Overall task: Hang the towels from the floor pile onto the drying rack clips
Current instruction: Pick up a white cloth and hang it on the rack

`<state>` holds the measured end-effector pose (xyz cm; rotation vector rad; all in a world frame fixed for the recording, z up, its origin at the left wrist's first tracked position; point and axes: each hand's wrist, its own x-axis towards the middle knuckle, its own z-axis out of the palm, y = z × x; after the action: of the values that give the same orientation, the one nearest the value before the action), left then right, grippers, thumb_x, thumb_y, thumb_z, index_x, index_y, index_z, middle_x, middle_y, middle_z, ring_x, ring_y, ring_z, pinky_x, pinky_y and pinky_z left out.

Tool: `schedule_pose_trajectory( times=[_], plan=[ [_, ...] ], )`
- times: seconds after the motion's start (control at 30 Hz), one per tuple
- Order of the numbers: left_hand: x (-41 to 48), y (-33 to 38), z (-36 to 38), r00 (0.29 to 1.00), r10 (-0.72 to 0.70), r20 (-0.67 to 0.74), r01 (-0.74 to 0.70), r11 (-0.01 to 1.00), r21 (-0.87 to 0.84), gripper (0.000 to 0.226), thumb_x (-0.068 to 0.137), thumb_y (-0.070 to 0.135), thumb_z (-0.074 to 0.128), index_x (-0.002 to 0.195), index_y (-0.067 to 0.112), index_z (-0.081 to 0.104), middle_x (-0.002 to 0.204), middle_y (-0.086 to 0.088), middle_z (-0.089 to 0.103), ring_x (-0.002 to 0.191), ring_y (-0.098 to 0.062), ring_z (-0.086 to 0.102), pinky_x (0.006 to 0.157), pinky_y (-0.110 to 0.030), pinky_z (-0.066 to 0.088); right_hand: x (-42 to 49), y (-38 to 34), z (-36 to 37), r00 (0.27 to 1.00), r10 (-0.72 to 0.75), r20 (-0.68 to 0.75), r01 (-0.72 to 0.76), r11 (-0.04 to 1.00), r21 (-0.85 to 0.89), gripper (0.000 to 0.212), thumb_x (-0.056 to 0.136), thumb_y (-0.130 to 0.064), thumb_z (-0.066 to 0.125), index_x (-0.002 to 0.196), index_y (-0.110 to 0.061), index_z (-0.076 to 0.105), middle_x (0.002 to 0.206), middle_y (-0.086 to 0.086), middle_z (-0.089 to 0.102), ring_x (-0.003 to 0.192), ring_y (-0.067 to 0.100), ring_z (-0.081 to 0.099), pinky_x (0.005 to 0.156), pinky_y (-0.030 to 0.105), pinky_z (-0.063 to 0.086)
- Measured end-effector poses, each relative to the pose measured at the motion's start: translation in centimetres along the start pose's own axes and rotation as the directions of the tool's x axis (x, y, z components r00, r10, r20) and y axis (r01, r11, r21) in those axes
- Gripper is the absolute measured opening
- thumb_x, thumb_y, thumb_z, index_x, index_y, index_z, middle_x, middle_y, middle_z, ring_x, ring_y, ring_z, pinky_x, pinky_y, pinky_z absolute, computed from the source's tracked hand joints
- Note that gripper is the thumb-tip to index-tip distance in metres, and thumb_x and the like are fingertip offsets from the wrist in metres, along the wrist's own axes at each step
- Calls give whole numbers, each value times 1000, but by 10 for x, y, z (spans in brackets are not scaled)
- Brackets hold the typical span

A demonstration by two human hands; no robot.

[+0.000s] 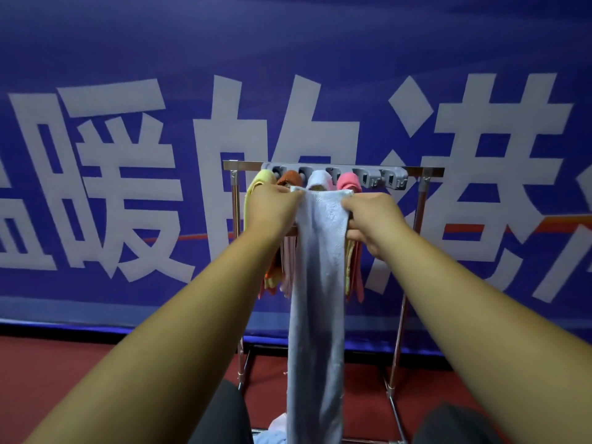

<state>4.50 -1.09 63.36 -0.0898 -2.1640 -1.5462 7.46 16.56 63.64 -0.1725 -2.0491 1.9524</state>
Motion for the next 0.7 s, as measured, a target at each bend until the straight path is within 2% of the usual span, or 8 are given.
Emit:
schedule_pose_trajectory(
  times=[0.07,0.13,0.2,0.27,0.33,0.43,0.57,0.7],
  plan=[
    [-6,3,7,1000,2,22,-2,1000,11,20,96,36,67,84,21,72,85,-5,74,78,-21,74,76,-42,66,2,6,8,1000,-19,20,20,998,-53,21,81,-20,64,92,-13,80,83,16,75,65,25,69,67,46,66],
    [-11,8,12,998,12,67,-13,1000,5,22,95,33,66,79,20,73,79,-6,75,78,-24,76,75,-46,67,0,11,16,996,-77,54,84,985,-149,20,85,-30,66,93,-22,83,86,17,76,78,36,73,77,52,66],
    [-16,9,16,990,19,140,-15,1000,-25,21,93,25,66,79,14,76,77,-11,75,75,-26,77,70,-46,67,-9,9,21,988,-140,68,153,956,-252,21,92,-30,64,91,-17,81,88,19,75,90,42,75,81,57,65],
    [-19,10,19,980,48,193,-48,999,-4,23,96,21,64,80,11,76,75,-13,75,72,-27,78,67,-46,67,-12,9,21,980,-190,54,197,927,-318,25,101,-26,61,90,-13,79,84,16,74,82,33,74,74,46,65],
    [-19,12,21,972,75,224,-91,994,61,27,95,23,60,75,14,75,72,-12,75,71,-27,78,72,-49,67,-11,11,19,967,-248,53,248,886,-392,30,107,-28,57,90,-13,77,75,6,68,72,23,64,60,33,49],
    [-19,13,21,963,64,262,-94,990,104,22,82,24,56,71,13,71,74,-15,74,76,-32,77,76,-52,66,-11,13,18,950,-304,75,303,829,-469,37,110,-31,53,81,-15,69,74,5,63,72,21,57,56,30,35],
    [-17,12,21,966,71,248,-107,985,136,20,84,17,56,71,12,71,76,-16,74,78,-34,77,76,-55,65,-11,14,19,940,-337,63,328,833,-446,36,111,-34,51,90,-13,73,84,10,71,80,24,67,67,34,51],
    [-20,14,22,951,89,298,-127,986,112,21,76,21,52,70,11,69,78,-18,73,84,-35,77,80,-55,65,-11,13,18,934,-345,91,346,812,-470,30,112,-29,50,92,-17,70,82,5,65,72,16,55,58,28,39]
  ],
)
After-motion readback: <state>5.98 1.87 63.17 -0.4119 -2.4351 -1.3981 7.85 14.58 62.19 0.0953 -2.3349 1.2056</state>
